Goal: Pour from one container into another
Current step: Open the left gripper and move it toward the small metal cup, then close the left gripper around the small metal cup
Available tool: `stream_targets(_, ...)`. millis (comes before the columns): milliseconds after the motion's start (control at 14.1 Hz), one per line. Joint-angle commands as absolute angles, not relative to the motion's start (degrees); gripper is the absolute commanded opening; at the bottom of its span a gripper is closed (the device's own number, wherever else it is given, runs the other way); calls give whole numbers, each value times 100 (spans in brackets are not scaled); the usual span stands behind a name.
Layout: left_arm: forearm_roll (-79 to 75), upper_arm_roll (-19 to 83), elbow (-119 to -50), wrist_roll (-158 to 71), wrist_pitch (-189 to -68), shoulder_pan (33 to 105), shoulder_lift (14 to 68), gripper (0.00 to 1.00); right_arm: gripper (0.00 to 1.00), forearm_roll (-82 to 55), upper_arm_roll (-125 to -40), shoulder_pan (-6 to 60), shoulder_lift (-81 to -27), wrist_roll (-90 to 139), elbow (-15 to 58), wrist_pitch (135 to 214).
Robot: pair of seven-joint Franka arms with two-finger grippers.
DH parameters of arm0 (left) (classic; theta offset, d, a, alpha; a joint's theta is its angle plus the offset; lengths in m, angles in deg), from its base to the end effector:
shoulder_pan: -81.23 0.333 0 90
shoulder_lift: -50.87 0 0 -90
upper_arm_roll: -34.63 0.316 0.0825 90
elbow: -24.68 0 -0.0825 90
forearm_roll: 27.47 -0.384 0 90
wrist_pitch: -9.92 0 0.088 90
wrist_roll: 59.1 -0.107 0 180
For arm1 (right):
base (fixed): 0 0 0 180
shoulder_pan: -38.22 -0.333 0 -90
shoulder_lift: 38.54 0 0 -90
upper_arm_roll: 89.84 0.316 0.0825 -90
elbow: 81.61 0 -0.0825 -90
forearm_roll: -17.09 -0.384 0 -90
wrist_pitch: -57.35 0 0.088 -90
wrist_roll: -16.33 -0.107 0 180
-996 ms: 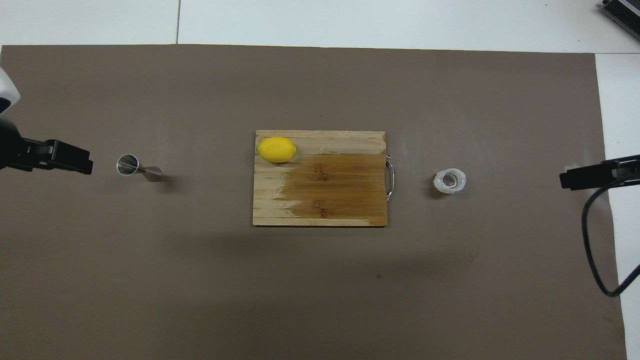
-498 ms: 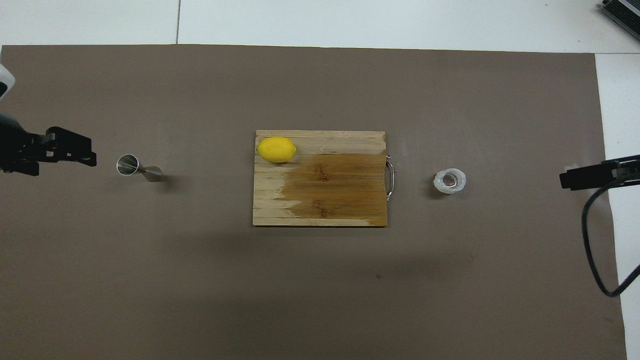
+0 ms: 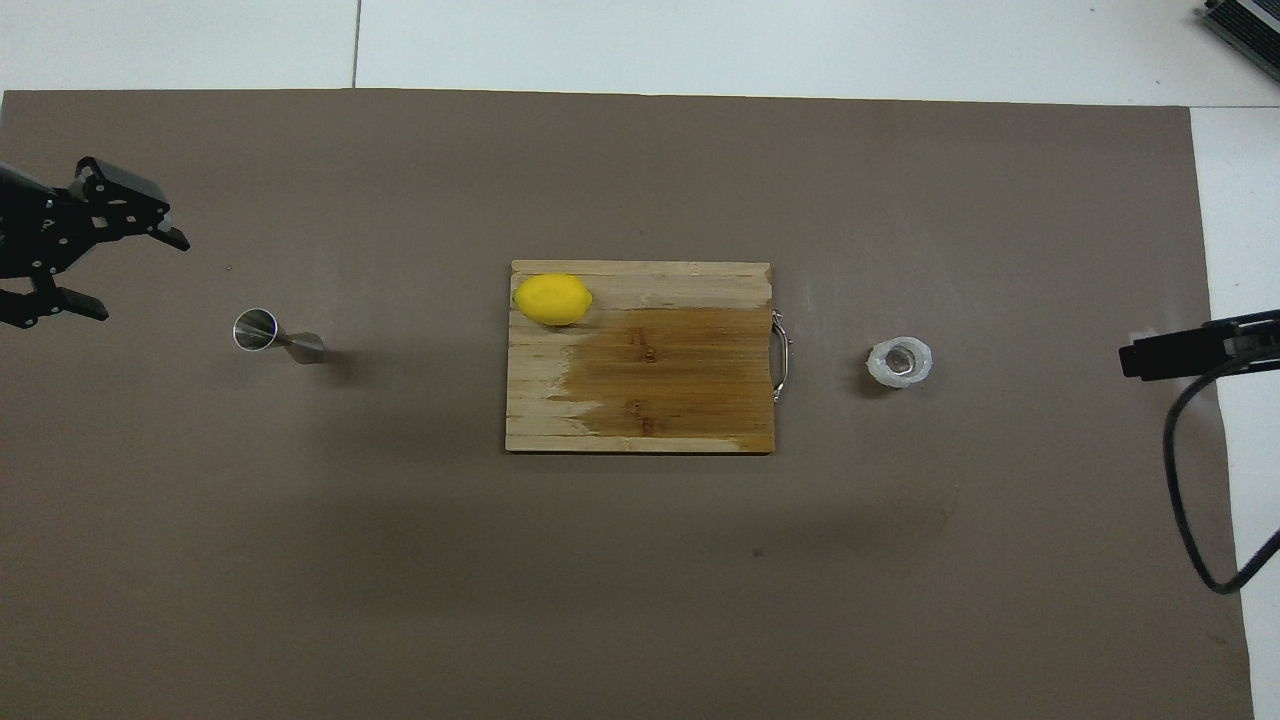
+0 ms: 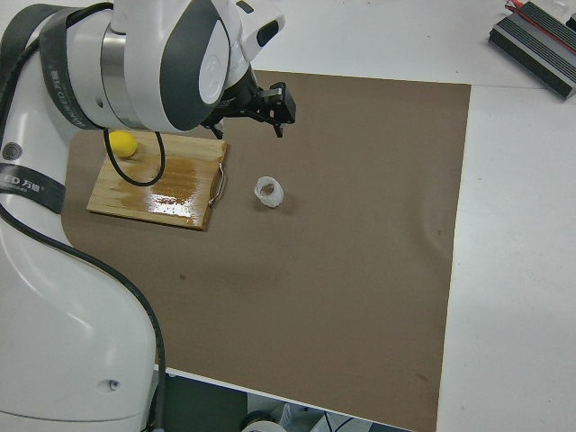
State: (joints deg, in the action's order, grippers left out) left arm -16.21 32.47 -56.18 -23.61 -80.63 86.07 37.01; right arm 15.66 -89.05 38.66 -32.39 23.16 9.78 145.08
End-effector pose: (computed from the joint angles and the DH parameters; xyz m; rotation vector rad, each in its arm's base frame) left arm 0.6256 0.0113 0.5599 2.7916 0.9812 -0.1892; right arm 0.5165 0.0064 0.6670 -3.1136 -0.1977 -0.0697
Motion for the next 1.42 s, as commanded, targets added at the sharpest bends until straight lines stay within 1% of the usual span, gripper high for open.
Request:
stream_targets(0, -1255, 3208, -5346, -1605, -8306, 8878, 3313, 100, 100, 1472, -8896, 3910, -3204, 2195, 979, 14436)
stream_targets(213, -859, 3217, -5337, -736, -8333, 9150, 2901, 100, 100, 1472, -8896, 3910, -3204, 2195, 979, 14436)
stream_targets(356, -420, 3217, -5346, -234, -8587, 9413, 2619, 100, 100, 1472, -8896, 3910, -3204, 2195, 979, 14436)
stream_targets(498, -304, 3208, -5363, 345, -8719, 9493, 2346, 100, 100, 1472, -8896, 3910, -3204, 2195, 979, 14436)
stream_targets(640, 473, 3208, -5608, 497, -8939, 9887, 2257, 100, 100, 1472, -8896, 3910, -3204, 2195, 979, 14436)
stream_targets(783, 942, 3208, -6300, 515, -9393, 9907, 2292, 100, 100, 1472, -8896, 3910, -3204, 2195, 979, 14436)
stream_targets(925, 1286, 3208, -7292, 498, -10342, 9889, 2572, 100, 100, 1472, -8896, 3910, -3204, 2195, 979, 14436)
stream_targets(996, 1322, 3199, -7689, 454, -10529, 9924, 2669, 100, 100, 1472, -8896, 3910, -3204, 2195, 979, 14436)
stream_targets(1138, 1758, 3208, -8103, 454, -10636, 9968, 2845, 100, 100, 1472, -8896, 3910, -3204, 2195, 979, 14436)
stream_targets(1281, 2199, 3208, -8683, 436, -10662, 9995, 3074, 100, 100, 1472, -8896, 3910, -3204, 2195, 979, 14436)
stream_targets(1352, 2305, 3199, -8816, 419, -10662, 10012, 3118, 100, 100, 1472, -8896, 3910, -3204, 2195, 979, 14436)
